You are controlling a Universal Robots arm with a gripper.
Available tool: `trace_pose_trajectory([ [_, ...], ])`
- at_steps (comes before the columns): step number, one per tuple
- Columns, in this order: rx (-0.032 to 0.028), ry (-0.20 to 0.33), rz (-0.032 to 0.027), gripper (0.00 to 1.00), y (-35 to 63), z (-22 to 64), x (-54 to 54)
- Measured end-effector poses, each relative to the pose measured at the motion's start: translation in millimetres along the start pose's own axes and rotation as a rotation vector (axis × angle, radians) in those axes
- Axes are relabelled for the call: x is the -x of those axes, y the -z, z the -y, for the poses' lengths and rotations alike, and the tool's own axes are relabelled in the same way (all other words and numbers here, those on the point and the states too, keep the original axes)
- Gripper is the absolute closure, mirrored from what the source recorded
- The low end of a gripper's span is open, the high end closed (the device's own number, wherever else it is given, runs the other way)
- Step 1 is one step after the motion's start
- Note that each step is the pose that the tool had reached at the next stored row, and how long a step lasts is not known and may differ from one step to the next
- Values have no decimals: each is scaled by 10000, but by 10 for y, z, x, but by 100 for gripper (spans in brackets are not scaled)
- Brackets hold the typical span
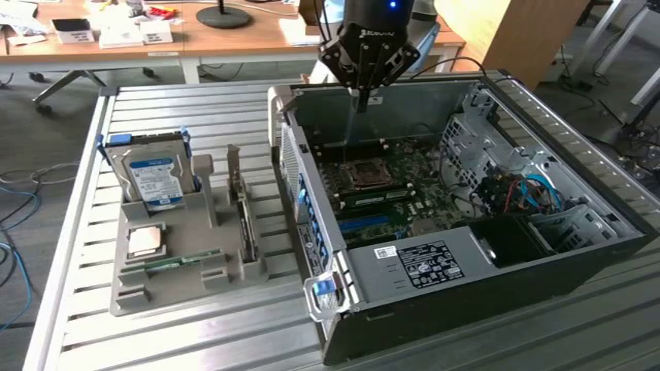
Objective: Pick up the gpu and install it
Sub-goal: 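Reach for the gpu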
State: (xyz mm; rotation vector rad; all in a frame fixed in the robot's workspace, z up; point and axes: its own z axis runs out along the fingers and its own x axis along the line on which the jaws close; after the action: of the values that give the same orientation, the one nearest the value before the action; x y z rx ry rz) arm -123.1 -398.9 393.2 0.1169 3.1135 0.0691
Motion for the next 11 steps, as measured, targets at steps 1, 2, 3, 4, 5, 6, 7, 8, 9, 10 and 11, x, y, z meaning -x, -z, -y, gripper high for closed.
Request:
trace_pose_trajectory([
  [1,0,1,0,89,0,1,-7],
  [2,-1,2,-1,89,1,1,-15],
  [3,-2,2,-1,89,1,2,-23],
  [4,-1,2,-1,89,1,2,-33],
  [5,-1,2,-2,89,1,3,-42],
  [6,-2,2,-1,89,2,4,-53],
  [7,-2,1,-1,89,2,5,-65],
  [8,-2,2,-1,89,2,6,-78],
  [9,-2,2,-1,89,2,7,-91],
  [10,-2,2,-1,89,2,8,-103],
  [11,-2,2,-2,89,3,9,-119],
])
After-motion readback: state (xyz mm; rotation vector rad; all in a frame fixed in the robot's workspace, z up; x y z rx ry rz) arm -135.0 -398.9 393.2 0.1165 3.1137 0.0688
